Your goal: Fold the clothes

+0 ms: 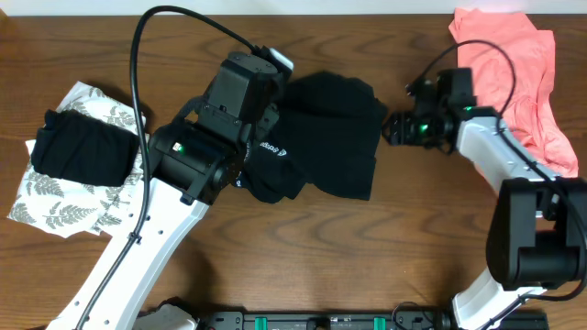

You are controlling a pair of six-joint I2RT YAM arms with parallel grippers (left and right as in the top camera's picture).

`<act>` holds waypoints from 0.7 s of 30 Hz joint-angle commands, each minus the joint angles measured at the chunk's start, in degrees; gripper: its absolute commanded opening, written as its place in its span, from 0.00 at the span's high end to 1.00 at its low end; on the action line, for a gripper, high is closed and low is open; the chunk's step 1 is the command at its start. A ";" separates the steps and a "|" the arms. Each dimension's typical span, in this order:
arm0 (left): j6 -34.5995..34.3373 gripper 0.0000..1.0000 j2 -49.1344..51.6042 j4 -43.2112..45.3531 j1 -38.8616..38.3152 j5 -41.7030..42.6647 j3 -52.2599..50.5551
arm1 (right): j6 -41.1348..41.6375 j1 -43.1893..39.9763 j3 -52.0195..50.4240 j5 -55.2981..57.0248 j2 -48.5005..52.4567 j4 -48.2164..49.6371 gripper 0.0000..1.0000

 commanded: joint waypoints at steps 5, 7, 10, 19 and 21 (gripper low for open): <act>-0.55 0.94 -0.39 0.15 0.31 -1.51 0.98 | -1.11 5.81 -5.86 -1.95 0.24 5.57 0.34; -0.55 0.94 -0.39 0.15 0.31 -1.42 0.98 | -1.09 6.91 -7.39 -1.90 0.39 7.76 0.34; -0.55 0.94 -0.39 0.15 0.31 -1.33 0.98 | -0.90 8.04 -9.16 -1.03 0.70 10.95 0.36; -0.55 0.94 -0.39 0.17 0.31 -1.31 0.98 | 0.63 8.41 -11.26 1.49 1.27 11.63 0.39; -0.55 0.94 -0.39 0.17 0.31 -1.31 0.98 | 0.66 8.41 -11.50 1.22 1.29 11.85 0.45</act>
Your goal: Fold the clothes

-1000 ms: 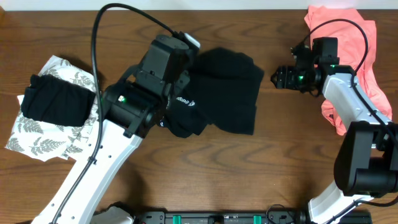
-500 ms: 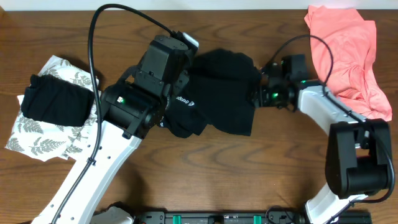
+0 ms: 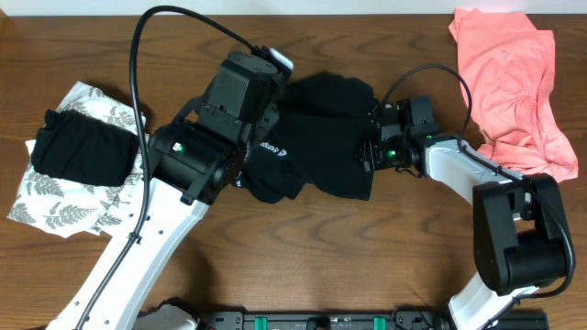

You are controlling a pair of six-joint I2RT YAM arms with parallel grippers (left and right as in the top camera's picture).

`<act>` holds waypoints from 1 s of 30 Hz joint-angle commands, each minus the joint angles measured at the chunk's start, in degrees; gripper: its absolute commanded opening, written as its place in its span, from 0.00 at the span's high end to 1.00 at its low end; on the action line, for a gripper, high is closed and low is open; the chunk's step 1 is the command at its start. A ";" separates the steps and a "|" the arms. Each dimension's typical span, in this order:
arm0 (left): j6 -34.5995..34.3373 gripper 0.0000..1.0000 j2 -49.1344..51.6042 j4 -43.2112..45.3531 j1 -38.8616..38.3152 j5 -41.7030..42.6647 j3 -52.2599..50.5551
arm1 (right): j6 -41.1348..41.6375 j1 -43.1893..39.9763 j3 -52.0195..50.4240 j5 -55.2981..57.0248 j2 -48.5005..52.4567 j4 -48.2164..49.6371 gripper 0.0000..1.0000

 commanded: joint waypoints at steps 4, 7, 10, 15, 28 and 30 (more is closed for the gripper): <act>-0.50 0.94 -0.39 0.15 0.31 -1.31 0.98 | 0.70 0.48 -1.64 0.50 1.18 0.13 0.74; -0.50 0.94 -0.39 0.15 0.31 -1.33 0.98 | 1.57 0.37 -1.64 0.42 0.81 -0.09 0.96; -0.48 0.94 -0.39 0.15 0.31 -1.36 0.98 | 1.75 -0.02 -1.60 0.28 -0.57 -0.68 0.99; -0.46 0.94 -0.39 0.17 0.31 -1.40 0.98 | 1.70 -1.86 -1.22 0.31 -7.43 -4.31 0.99; -0.50 0.94 -4.02 2.62 0.31 -7.98 1.01 | 0.52 -12.59 10.14 0.83 -37.68 -18.14 0.99; -0.79 0.94 -5.66 3.26 0.31 -7.96 1.01 | 0.17 -13.79 12.76 1.66 -39.63 -18.80 0.99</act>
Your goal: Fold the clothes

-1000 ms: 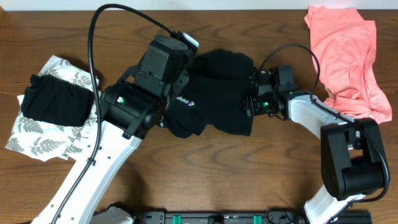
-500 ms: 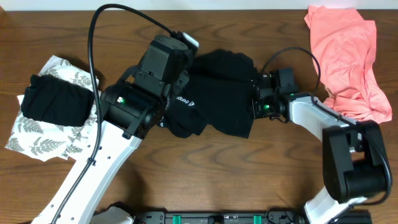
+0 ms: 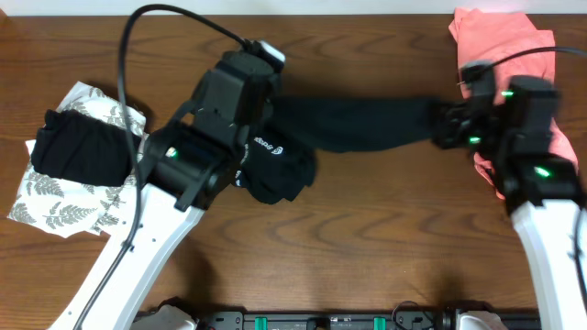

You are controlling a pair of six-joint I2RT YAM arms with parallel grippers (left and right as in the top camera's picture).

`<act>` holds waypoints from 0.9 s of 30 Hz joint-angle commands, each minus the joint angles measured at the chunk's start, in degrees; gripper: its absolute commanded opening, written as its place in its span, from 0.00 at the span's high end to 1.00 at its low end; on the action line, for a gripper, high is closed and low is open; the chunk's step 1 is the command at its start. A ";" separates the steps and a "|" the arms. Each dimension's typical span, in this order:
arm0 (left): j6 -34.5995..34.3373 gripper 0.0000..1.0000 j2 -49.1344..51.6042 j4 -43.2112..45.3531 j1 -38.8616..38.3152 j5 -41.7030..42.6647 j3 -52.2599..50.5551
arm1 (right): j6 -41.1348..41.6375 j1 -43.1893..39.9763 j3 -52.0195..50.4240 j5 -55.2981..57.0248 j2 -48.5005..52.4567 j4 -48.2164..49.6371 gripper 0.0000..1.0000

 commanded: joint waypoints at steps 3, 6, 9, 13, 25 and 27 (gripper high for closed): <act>-1.14 0.94 -6.23 1.27 0.31 -2.19 1.01 | -0.87 -2.62 6.47 3.06 -3.76 -0.57 0.99; -1.11 0.94 -9.01 1.25 0.31 -2.21 1.01 | -0.87 -3.19 9.73 3.67 -3.82 -0.44 0.99; -1.11 0.93 -12.31 1.27 0.31 -2.21 1.01 | -0.85 -3.56 12.50 4.76 -3.91 -0.50 0.99; -1.11 0.93 -14.93 1.29 0.31 -2.21 1.01 | -0.85 -3.74 15.52 5.31 -3.89 -1.88 0.99; 0.17 0.89 -18.08 8.57 0.31 2.95 1.01 | -11.17 -3.69 18.23 -20.26 -3.13 1.18 0.99; 0.17 0.89 -17.77 8.66 0.31 2.95 1.01 | -5.60 -3.72 18.23 -15.65 -3.08 3.78 0.99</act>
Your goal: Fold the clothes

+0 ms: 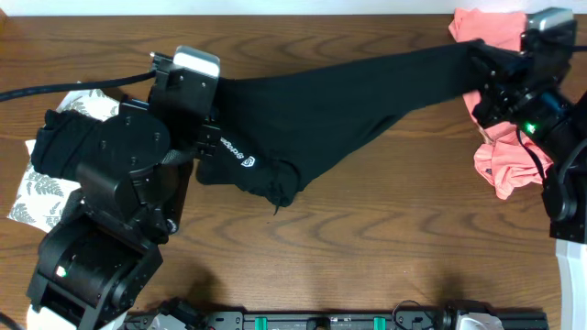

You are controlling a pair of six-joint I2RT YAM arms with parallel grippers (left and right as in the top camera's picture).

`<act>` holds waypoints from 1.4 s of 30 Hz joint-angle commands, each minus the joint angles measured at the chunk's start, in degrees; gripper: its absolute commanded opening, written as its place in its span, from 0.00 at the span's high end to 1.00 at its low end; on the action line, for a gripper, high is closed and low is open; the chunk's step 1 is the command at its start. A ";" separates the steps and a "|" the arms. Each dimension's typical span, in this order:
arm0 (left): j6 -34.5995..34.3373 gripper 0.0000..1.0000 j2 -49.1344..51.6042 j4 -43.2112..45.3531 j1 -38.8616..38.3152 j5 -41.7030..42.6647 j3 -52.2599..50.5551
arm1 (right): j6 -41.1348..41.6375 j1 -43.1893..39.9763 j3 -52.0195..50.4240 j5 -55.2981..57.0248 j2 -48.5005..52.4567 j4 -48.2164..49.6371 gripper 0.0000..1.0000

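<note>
A black garment (339, 101) with a small white logo is stretched in the air across the table from left to right. My left gripper (213, 103) holds its left end, the fingers hidden under the wrist housing. At the upper right my right gripper (477, 69) is shut on the garment's other end. A coral-pink garment (514, 151) lies crumpled at the right edge, partly under the right arm. A folded black garment (55, 151) rests on a leaf-print cloth (32, 188) at the left.
The wooden table (367, 247) shows bare wood along the front. A black cable (55, 87) runs from the left arm to the left edge. The big left arm body covers the table's left front.
Both arms have risen toward the camera. The left gripper has moved left and the right gripper up and right, pulling the black garment into a longer, wider span off the table.
The black garment lay bunched mid-table with my left gripper on its left part and my right gripper open beside the pink garment. Then the right gripper reached the black garment's right edge. Then it held that edge drawn out to the right, and now both ends are lifted and spread.
</note>
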 commanded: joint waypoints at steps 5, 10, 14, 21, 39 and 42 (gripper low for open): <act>0.31 0.89 0.61 -1.66 0.31 1.11 1.01 | 0.90 -0.87 1.44 -3.15 0.20 7.82 0.99; 0.31 0.89 0.59 -3.82 0.31 0.90 1.01 | 0.81 -0.98 1.44 -2.34 0.26 10.14 0.99; 0.31 0.89 0.57 -4.59 0.31 -0.02 1.01 | 1.99 -1.29 1.44 0.09 0.26 5.14 0.99; 1.84 0.89 0.61 -4.59 0.31 -2.14 1.01 | 2.21 -1.29 1.44 8.04 1.62 -15.98 0.99; 1.81 0.89 5.44 -5.66 0.31 -2.12 1.01 | -3.30 -1.11 1.42 5.25 8.26 -35.41 0.99; 1.79 0.90 6.01 -5.38 0.31 -2.12 1.01 | -5.07 -1.14 1.44 3.04 8.63 -35.12 0.96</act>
